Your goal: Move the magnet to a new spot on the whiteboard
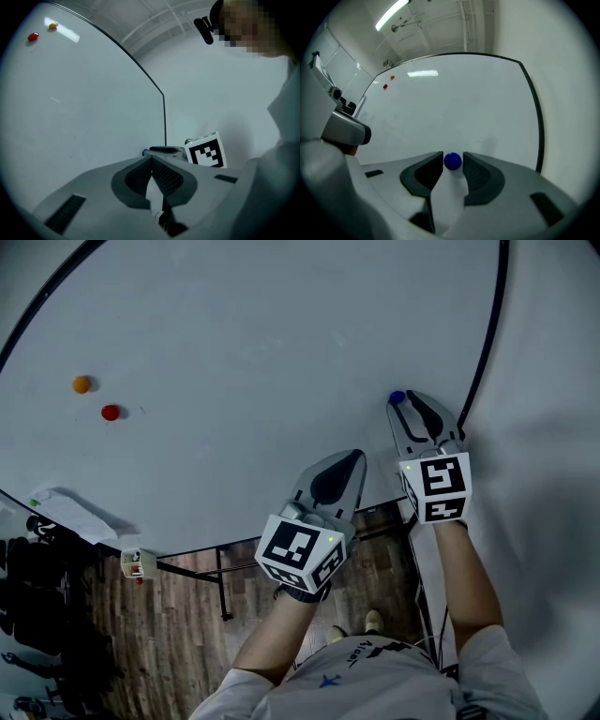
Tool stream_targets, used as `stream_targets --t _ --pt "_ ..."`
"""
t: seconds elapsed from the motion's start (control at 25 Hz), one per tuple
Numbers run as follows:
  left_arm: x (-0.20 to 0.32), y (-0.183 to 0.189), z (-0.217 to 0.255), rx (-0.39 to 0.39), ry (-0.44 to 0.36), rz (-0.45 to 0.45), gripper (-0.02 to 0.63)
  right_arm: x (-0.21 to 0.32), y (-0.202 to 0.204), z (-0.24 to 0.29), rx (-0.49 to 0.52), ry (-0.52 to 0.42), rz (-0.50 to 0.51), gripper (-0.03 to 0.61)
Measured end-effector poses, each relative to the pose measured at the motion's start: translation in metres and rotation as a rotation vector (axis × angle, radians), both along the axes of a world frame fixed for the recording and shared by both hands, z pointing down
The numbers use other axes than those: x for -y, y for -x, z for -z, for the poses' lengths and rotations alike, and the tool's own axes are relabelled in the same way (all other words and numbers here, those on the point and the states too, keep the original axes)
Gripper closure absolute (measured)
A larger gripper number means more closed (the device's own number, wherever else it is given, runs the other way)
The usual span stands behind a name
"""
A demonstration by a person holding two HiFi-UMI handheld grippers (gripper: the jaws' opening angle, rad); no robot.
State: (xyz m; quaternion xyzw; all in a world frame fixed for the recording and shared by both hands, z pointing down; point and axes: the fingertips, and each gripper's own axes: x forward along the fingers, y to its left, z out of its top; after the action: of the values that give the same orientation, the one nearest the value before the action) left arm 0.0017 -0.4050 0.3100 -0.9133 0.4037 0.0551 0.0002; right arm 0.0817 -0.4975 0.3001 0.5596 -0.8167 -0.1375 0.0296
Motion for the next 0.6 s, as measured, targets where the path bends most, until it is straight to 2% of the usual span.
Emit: stream_targets --t 0.2,0.6 --pt "-0.011 -0.003 0.002 -0.006 -0.005 -0.019 0.601 -0.022 0.002 0.002 0.019 0.005 0.009 0.448" --pt "-0.043 -0.008 0.006 -0.028 -0.002 -0.077 0.601 -0.090 0.016 0.010 0.137 0.019 0.089 0.460"
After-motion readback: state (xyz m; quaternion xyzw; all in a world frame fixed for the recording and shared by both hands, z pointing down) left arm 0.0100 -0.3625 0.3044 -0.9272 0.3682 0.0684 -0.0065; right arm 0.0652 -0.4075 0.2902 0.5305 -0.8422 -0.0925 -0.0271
